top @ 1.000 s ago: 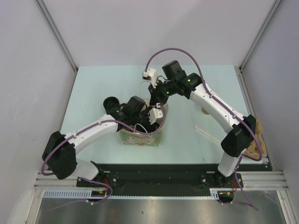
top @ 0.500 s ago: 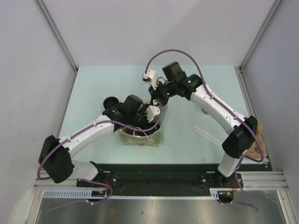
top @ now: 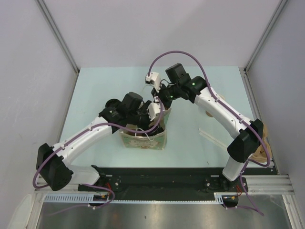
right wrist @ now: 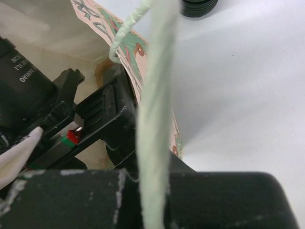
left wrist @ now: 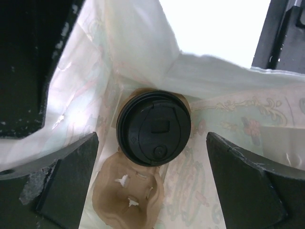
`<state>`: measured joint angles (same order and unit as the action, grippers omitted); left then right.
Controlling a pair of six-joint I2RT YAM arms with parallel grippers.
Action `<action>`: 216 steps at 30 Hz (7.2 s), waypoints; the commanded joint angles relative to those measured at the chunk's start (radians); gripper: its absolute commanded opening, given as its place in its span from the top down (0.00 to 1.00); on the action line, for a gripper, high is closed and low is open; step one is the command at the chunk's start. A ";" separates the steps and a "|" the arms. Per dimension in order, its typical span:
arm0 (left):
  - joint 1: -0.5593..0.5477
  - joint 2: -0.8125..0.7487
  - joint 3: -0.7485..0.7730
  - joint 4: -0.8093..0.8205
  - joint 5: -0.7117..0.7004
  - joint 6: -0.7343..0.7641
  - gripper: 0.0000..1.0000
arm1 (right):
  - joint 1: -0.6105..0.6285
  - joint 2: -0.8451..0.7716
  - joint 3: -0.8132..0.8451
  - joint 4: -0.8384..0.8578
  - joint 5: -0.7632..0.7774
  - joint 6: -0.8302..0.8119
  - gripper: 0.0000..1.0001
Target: Pack the takeout coffee
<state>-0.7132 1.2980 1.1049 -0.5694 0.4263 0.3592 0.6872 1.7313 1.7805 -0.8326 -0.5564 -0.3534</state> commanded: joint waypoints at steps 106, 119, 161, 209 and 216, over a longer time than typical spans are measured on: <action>0.600 0.027 0.424 -0.055 0.026 -0.365 0.01 | -0.460 -0.144 -0.929 0.277 0.556 -0.228 0.62; 0.604 0.032 0.415 -0.060 0.022 -0.364 0.01 | -0.457 -0.262 -0.913 0.218 0.532 -0.249 1.00; 0.658 0.024 0.457 -0.040 -0.031 -0.362 0.00 | 0.179 0.004 0.520 0.167 0.047 0.167 1.00; 0.709 0.026 0.472 -0.093 0.035 -0.371 0.01 | 0.221 -0.122 -0.020 0.437 0.420 0.053 0.60; 0.710 0.055 0.530 -0.125 0.068 -0.362 0.00 | 0.218 -0.122 0.158 0.409 0.403 0.082 0.48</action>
<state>-0.0132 1.3418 1.5650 -0.6819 0.4503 -0.0174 0.9089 1.6321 1.8168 -0.4301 -0.1467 -0.2970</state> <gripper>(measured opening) 0.995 0.465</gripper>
